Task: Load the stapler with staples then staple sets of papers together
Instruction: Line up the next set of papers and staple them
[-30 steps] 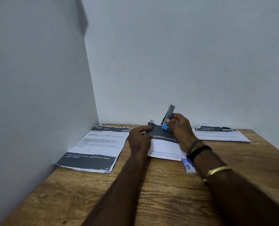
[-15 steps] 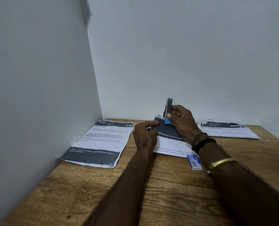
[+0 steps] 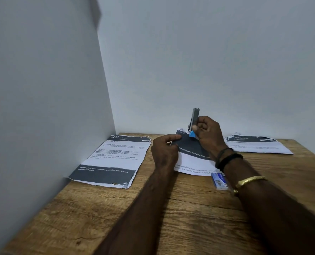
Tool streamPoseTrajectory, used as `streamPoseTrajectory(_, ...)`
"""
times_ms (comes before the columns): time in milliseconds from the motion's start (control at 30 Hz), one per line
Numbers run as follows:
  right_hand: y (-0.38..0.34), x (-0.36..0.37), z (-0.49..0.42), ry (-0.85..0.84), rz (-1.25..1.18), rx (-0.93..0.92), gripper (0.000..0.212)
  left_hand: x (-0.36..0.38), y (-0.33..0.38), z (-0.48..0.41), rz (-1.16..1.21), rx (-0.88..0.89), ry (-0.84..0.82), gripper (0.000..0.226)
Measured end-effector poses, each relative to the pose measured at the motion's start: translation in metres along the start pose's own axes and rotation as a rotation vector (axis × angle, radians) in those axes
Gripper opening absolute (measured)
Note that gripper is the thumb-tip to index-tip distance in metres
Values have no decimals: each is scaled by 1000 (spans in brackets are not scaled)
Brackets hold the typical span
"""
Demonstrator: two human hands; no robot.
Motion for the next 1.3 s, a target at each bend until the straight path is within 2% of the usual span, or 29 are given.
streamPoseTrajectory(200,3,-1,0,14,5,6,14,0,-1,-1,2,-14,-6,34)
streamPoseTrajectory(367,-7,-1,6,-5,-142,5,19,-3,-1,-2,0,-5,15,36)
streamPoseTrajectory(533,-24,-9,17,1,-70,-50,21,-5,0,-4,-113,26,9,47)
streamPoseTrajectory(667,-30,-13,36,-150,152,-72,20,-8,-3,-7,-164,4,5,60)
streamPoseTrajectory(833,-28,-13,64,-446,381,-75,18,-21,-5,-10,-139,-22,87,67)
streamPoseTrajectory(1100,-20,-3,88,-644,643,-122,15,-21,-2,-6,-62,-95,111,62)
streamPoseTrajectory(1200,-18,-7,85,-575,582,-113,20,-21,0,-6,-25,-114,117,57)
streamPoseTrajectory(1300,-20,-22,76,-287,435,-102,18,-18,-2,-7,49,-137,124,35)
Point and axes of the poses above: each hand's wrist, its own z-axis away from the middle knuckle, its own x-axis out of the palm, y = z × x, the point moved 5 cm from there along -z, towards the middle knuckle, and after that the axes turned 4 degrees about z, right-handed, at the moved point
